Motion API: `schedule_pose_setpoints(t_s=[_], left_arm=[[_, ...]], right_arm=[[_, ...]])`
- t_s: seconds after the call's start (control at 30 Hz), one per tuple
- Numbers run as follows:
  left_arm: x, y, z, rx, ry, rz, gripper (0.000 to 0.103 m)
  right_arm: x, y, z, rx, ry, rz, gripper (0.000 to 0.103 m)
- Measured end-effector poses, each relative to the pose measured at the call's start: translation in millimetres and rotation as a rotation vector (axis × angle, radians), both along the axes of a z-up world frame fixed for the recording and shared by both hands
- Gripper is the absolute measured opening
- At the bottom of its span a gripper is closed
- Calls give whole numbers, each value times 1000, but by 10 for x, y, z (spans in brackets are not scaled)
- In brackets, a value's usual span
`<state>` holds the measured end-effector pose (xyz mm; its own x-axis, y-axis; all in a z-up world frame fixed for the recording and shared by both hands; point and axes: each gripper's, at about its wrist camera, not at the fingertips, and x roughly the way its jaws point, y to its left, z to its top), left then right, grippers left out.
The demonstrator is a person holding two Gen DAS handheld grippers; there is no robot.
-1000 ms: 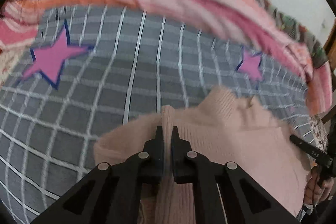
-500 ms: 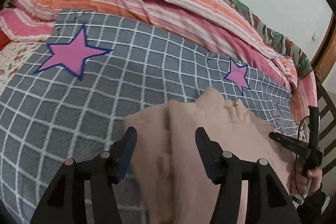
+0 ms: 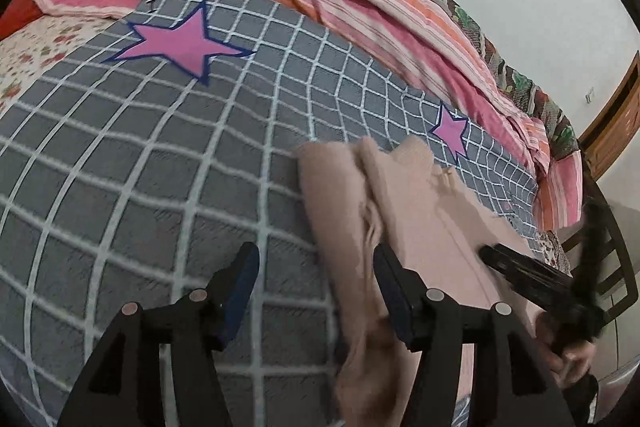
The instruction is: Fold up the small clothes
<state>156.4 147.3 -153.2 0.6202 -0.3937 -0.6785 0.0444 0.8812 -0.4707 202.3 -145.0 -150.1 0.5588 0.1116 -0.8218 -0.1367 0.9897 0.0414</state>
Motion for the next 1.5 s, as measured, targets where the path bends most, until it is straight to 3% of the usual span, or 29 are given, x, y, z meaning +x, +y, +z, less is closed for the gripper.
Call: schedule_pose_setpoints(t_s=[0.1,0.2,0.3,0.5,0.67,0.83,1.03,1.2,1.3,1.5], left_arm=[[-136,64,-34,-11,-18,-14,59],[-270,123,-61,-22,-51,-27,60],[-377,164,-87,-69,-68,-62,63],[-516,118,-160,-152,-69,-139,66],[-678,66,-190,-176,-58,-146,67],[-846,45,-253,-287,-35,-179,68],[-857,-107,-254,-251,-42,-162,68],[-736,-310,-230,-212,-45,-182,68],[-642,-370,-207,-204,-60,-161,68],[-422,-488,-149,-192,-95,-128,68]], right_arm=[[111,42,-89,-27,-23,-62,46],[300,86,-114,-50,16,-97,46],[597,48,-207,-31,89,-130,47],[827,36,-236,-23,111,-152,47],[499,50,-133,-33,82,-114,46],[-56,9,40,-25,6,-71,46],[-696,34,67,-57,-64,-50,46],[-1052,61,-32,-47,-41,-21,46],[-1300,78,-67,-95,-65,1,46],[-1637,-55,-26,-12,-31,58,46]])
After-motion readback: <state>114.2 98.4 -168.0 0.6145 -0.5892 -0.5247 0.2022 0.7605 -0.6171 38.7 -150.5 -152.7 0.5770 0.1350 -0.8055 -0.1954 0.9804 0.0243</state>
